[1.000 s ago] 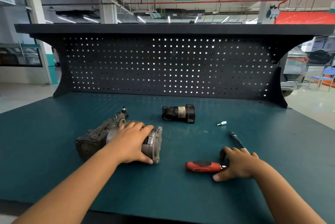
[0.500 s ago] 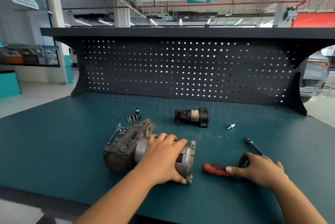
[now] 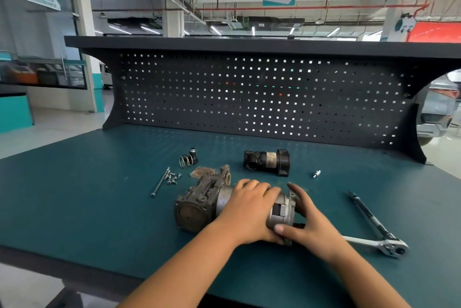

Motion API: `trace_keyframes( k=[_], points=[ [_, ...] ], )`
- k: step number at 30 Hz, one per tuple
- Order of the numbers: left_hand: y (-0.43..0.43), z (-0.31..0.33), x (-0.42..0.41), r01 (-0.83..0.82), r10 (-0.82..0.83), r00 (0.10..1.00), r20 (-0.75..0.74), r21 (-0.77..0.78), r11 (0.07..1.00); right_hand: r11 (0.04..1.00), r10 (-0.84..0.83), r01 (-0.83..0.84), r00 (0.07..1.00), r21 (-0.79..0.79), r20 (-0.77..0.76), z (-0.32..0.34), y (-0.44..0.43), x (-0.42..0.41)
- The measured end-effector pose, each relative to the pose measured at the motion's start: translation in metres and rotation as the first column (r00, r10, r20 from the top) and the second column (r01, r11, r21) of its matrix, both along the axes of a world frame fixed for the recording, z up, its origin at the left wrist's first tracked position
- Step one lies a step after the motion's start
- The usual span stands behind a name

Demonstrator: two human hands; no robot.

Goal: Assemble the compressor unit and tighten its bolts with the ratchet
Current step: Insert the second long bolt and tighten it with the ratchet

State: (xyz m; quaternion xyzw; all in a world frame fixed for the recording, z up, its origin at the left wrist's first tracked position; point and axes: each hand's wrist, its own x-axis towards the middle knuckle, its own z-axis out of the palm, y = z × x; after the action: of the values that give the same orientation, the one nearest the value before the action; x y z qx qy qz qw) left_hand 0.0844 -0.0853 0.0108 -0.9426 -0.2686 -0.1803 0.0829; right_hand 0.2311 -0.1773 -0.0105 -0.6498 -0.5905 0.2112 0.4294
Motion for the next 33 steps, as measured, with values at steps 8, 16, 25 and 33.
trace_keyframes(
  k=[8,16,25,33],
  points=[
    [0.011,0.031,-0.045,0.143,-0.062,0.971,0.233,-0.351,0.925,0.99,-0.139,0.141,0.97,0.002,0.199,-0.007,0.004,-0.005],
    [0.114,-0.002,-0.15,-0.596,0.827,0.535,0.173,-0.618,0.514,0.989,-0.148,0.143,0.962,0.039,0.23,-0.011,0.007,0.0],
    [0.123,-0.023,-0.145,-0.722,0.927,0.359,0.107,-0.597,0.348,0.991,-0.129,0.122,0.964,0.046,0.233,-0.013,0.007,0.001],
    [0.126,-0.007,-0.149,-0.182,0.939,0.246,0.242,-0.939,0.29,0.992,-0.125,0.12,0.968,0.035,0.217,-0.009,0.005,-0.002]
  ],
)
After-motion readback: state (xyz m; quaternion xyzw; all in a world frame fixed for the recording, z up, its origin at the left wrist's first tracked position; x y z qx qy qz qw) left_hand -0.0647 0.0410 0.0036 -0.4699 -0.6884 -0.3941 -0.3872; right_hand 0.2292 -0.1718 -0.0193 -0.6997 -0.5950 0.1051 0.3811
